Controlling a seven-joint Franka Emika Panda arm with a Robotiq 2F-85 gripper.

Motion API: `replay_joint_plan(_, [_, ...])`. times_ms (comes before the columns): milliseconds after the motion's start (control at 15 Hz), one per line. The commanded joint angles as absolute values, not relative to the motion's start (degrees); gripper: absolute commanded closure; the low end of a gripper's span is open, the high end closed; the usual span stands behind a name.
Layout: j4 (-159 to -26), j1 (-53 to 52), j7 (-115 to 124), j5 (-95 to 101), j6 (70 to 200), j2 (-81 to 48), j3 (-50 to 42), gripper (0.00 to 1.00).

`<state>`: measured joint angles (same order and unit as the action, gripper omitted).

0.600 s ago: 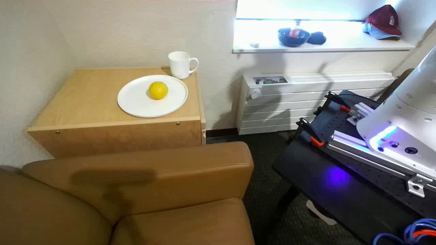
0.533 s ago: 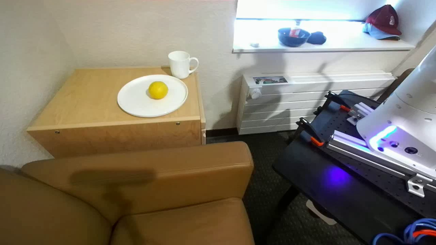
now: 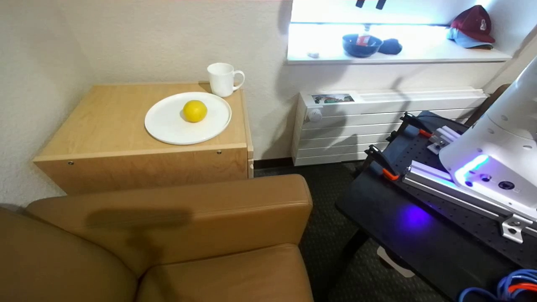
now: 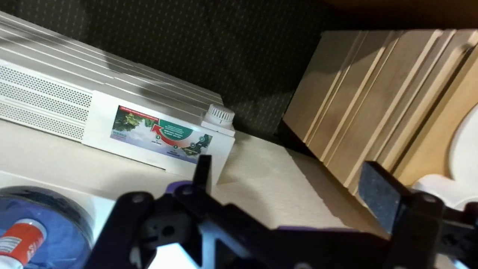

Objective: Put the white object into the black bowl.

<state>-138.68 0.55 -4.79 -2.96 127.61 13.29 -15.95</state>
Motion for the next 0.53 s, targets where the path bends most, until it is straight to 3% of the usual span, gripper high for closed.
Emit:
replay_joint_plan(0, [-130.5,4.5,0.3,-6.5,133.3,-1.7,-15.3,0.0])
replay_joint_plan(67, [-128.5,5.2,2.3,-7.3,132.2,-3.7,-15.3,0.0])
replay_joint_plan(133, [-133.9,5.0,0.1,-5.5,132.8,2.2,-13.8,0.0])
replay_joint_plan(467, [-126.1,6.8,10.3,-6.7,134.2,-8.1,-13.9,0.0])
